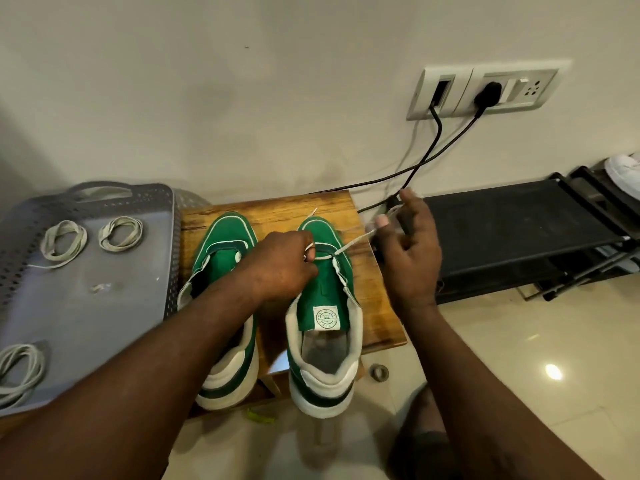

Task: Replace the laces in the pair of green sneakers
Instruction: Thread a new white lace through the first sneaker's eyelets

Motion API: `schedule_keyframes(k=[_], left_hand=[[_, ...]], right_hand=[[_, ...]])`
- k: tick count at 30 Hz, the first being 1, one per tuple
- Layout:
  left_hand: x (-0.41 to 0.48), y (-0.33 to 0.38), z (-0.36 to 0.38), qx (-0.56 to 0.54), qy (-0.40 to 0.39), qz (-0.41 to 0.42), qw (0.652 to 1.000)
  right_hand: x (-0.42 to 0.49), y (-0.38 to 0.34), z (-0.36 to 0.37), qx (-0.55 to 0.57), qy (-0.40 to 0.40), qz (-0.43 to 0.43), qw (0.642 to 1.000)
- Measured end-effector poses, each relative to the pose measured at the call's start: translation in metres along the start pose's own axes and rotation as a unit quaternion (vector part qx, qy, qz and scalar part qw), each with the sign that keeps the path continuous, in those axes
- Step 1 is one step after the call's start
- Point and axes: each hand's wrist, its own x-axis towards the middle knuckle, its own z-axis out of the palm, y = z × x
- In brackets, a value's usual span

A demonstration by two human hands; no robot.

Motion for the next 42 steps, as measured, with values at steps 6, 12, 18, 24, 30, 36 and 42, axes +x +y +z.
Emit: schedule_keyframes(k=[6, 12, 18, 24, 30, 36, 42], left_hand=[[0.001, 0.001, 0.005, 0.013, 0.042, -0.015, 0.999], [0.002, 0.002, 0.001, -0.015, 0.064, -0.036, 0.997], [0.000, 0.006, -0.001, 0.077, 0.066, -0.095, 0.990], [0.005, 0.004, -0.012, 0.006, 0.075, -0.113, 0.991], [-0.008, 0.028, -0.027, -0.518, 0.068, 0.066, 0.850], [-0.001, 0.007, -0.041, -0.426, 0.055, 0.047, 0.902], [-0.005, 0.012, -0.034, -0.179, 0.049, 0.017, 0.982]], right_hand=[[-0.011, -0.001, 0.009, -0.318, -0.063, -0.079, 0.943], [-0.016, -0.012, 0.006, -0.425, -0.120, 0.039, 0.896], [-0.024, -0.026, 0.011, -0.363, -0.200, -0.011, 0.910], [-0.023, -0.031, 0.016, -0.360, -0.214, 0.054, 0.907], [-0.034, -0.035, 0.024, -0.382, -0.195, 0.044, 0.902], [-0.037, -0.031, 0.028, -0.380, -0.185, 0.056, 0.905], [-0.025, -0.025, 0.021, -0.240, -0.162, 0.022, 0.957]])
